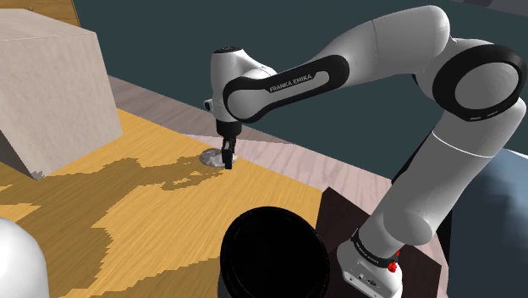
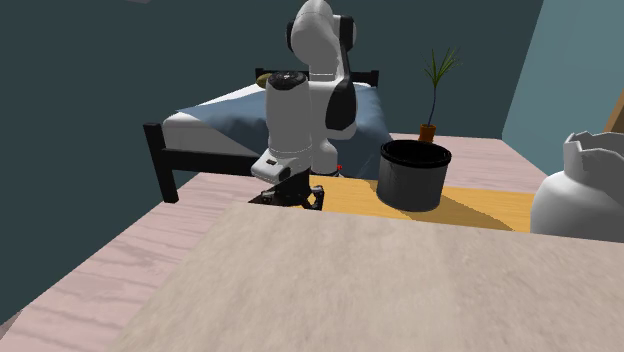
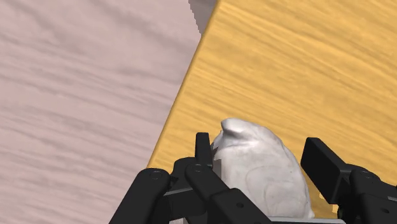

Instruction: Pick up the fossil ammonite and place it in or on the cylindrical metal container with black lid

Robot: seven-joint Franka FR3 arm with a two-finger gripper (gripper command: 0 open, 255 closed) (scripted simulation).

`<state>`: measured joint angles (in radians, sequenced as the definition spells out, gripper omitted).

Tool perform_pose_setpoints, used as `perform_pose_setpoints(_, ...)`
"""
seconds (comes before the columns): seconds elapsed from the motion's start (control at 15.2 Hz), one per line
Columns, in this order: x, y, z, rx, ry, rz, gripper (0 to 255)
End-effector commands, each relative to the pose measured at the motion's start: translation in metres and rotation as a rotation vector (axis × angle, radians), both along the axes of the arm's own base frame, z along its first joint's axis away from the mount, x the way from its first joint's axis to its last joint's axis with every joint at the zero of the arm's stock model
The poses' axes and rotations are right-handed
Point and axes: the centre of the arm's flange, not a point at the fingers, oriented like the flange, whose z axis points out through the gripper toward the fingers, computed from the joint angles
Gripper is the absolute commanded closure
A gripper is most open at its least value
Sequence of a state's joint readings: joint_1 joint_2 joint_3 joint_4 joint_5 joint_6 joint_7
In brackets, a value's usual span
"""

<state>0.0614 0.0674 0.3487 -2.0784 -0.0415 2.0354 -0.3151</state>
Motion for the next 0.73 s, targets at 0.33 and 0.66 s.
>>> perform_pose_setpoints(0.33, 0.0, 0.0, 0.031, 0.0, 0.0, 0.001, 255)
perform_pose_setpoints(0.66, 0.0, 0.0, 0.058, 0.0, 0.0, 0.001, 255)
